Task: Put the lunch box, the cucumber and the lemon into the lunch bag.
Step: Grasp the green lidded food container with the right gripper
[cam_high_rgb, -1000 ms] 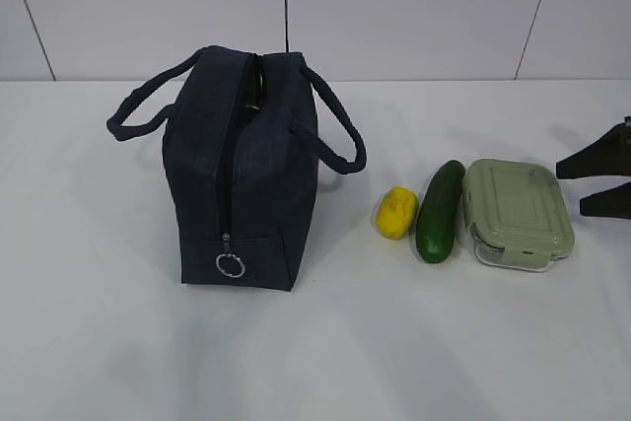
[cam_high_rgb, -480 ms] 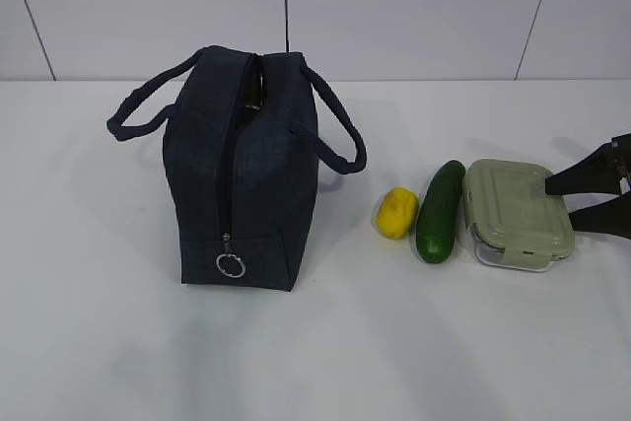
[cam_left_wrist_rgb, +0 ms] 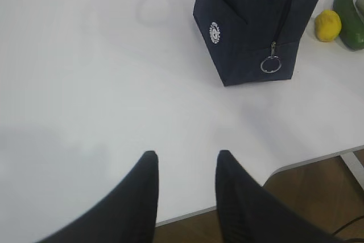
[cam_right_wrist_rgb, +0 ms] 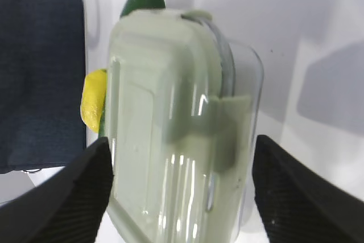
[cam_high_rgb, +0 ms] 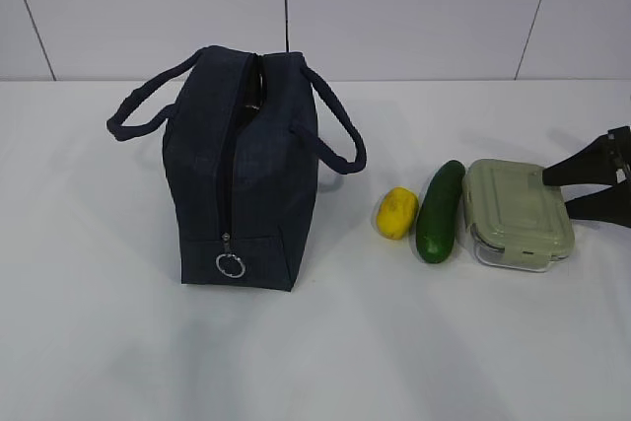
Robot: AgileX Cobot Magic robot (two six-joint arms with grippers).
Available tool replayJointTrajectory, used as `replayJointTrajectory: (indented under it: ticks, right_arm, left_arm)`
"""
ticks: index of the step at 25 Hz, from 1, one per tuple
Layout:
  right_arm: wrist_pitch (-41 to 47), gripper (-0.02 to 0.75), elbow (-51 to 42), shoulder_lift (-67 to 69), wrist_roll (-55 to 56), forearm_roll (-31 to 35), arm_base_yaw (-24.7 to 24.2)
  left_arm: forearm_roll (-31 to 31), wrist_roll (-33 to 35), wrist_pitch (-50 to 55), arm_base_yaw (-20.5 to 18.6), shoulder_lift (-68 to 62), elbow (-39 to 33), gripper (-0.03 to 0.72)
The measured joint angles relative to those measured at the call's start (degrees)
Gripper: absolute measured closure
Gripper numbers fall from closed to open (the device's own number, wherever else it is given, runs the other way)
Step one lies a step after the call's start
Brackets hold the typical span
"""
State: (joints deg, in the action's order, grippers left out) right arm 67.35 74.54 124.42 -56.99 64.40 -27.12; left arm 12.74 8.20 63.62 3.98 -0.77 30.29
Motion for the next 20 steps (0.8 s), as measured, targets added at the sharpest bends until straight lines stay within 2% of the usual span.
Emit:
replayJointTrajectory:
  ticks: [8, 20]
  right_arm:
    - [-0.2, 0.150, 1.3, 1.1, 0.0, 0.0, 3.1]
    - [-0.2, 0.150, 1.3, 2.5, 0.9, 0.1, 3.5]
  left_arm:
    - [0.0, 0.0, 0.0, 0.0, 0.0, 0.0, 0.445]
    - [0.0, 0.0, 0.0, 0.0, 0.0, 0.0, 0.445]
